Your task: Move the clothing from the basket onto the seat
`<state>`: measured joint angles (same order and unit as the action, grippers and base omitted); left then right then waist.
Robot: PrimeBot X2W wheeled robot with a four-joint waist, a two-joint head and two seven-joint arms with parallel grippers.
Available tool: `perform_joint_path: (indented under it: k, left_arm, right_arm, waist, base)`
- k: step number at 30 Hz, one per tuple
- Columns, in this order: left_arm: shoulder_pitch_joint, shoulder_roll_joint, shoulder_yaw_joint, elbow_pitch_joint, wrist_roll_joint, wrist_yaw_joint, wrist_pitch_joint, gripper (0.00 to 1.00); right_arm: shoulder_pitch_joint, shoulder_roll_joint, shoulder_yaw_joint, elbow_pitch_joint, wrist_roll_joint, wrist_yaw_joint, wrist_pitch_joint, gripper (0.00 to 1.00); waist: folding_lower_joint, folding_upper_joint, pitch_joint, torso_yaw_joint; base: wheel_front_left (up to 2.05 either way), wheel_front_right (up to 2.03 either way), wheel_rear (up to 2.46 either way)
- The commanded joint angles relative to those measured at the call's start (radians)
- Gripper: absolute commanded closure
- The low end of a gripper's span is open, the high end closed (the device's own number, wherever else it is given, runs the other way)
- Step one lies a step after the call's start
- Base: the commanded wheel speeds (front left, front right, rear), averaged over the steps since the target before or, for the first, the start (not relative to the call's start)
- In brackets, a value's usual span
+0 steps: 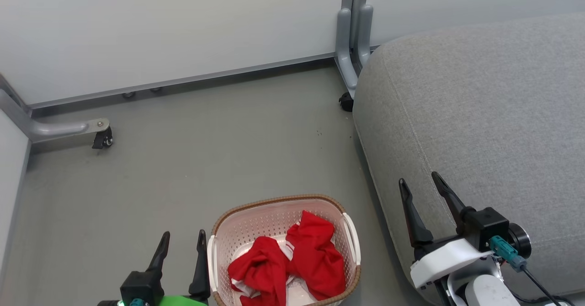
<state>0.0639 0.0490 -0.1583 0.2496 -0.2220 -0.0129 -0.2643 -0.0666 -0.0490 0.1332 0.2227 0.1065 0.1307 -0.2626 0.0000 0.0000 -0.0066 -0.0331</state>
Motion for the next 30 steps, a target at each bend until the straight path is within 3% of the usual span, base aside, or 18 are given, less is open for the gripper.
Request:
perform_joint_path:
  k: [1,7,11,25,30]
  left_arm:
    - [-0.005,0.003,-0.003,0.014,0.016,0.002,0.000,0.00]
    - [-0.057,0.003,-0.036,0.096,0.037,-0.006,0.000,0.00]
    - [-0.116,0.003,-0.050,0.161,0.070,-0.004,0.000,0.00]
    - [-0.465,0.022,-0.155,0.457,0.237,-0.074,0.000,0.00]
    - [-0.577,0.034,-0.174,0.552,0.256,-0.066,0.000,0.00]
  right_arm:
    - [0.001,-0.003,-0.003,0.004,-0.001,0.000,-0.004,0.00]
    - [-0.022,-0.003,-0.004,-0.002,0.001,0.000,-0.004,0.00]
    - [-0.059,-0.003,-0.002,-0.012,0.000,0.000,-0.003,0.00]
    - [-0.210,-0.002,0.003,-0.070,0.000,0.000,-0.003,0.00]
    - [-0.249,-0.002,0.026,-0.084,0.011,0.000,-0.003,0.00]
  waist:
    - [0.0000,0.0000,0.015,-0.011]
    - [0.0000,0.0000,0.089,-0.034]
    - [0.0000,0.0000,0.192,-0.049]
    - [0.0000,0.0000,0.585,-0.107]
    - [0.0000,0.0000,0.697,-0.136]
  base:
    - [0.00,0.00,0.00]
    - [0.00,0.00,0.00]
    - [0.00,0.00,0.00]
    - [0.00,0.00,0.00]
    - [0.00,0.00,0.00]
